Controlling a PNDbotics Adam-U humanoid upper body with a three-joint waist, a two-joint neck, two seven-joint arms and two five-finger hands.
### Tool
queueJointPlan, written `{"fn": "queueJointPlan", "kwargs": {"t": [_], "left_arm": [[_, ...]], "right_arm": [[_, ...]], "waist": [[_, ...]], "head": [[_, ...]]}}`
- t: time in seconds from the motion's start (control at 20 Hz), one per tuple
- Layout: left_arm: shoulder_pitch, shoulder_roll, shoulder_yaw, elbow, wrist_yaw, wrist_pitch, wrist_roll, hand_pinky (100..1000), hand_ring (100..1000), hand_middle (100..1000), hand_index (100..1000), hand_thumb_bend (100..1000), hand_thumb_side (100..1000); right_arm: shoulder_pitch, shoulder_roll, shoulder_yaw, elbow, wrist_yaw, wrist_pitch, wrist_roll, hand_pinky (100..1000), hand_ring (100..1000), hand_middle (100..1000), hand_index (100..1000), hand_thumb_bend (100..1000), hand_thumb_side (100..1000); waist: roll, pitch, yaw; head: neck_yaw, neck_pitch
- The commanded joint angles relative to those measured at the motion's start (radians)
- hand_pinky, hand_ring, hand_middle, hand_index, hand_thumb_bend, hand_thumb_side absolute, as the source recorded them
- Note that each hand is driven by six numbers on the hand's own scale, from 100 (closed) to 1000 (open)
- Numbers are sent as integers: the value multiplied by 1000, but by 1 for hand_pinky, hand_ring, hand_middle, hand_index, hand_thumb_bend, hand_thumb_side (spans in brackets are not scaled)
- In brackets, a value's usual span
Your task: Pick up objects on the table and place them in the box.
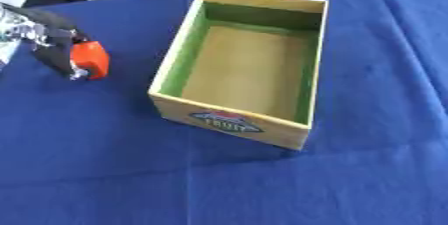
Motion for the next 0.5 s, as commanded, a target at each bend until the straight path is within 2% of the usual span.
{"fn": "queueJointPlan", "kwargs": {"t": [0.05, 0.2, 0.3, 0.35, 0.5], "left_arm": [[-9, 20, 14, 0, 12, 6, 28, 390, 532, 593, 814, 273, 559], [-5, 17, 13, 5, 23, 12, 53, 359, 504, 543, 731, 241, 565], [-5, 16, 14, 6, 25, 18, 71, 344, 494, 530, 707, 210, 564], [-6, 16, 16, 5, 26, 21, 81, 319, 479, 512, 679, 159, 562], [-10, 18, 23, -9, 19, 40, 124, 260, 441, 463, 620, 100, 569]], "right_arm": [[-8, -13, -16, -15, -3, 4, -8, 817, 767, 727, 755, 100, 633], [-6, -13, -19, -15, -2, 8, -12, 818, 767, 727, 755, 100, 631], [-6, -13, -19, -15, -3, 8, -14, 818, 767, 726, 755, 100, 631], [-5, -12, -18, -15, -3, 9, -14, 818, 767, 726, 754, 100, 631], [-5, -11, -17, -15, -6, 8, -12, 818, 767, 726, 754, 100, 630]], "waist": [[-8, -20, -2], [-9, -21, -5], [-9, -22, -5], [-9, -24, -4], [-10, -32, -1]], "head": [[2, -16], [3, -15], [2, -12], [2, -11], [-2, -3]]}}
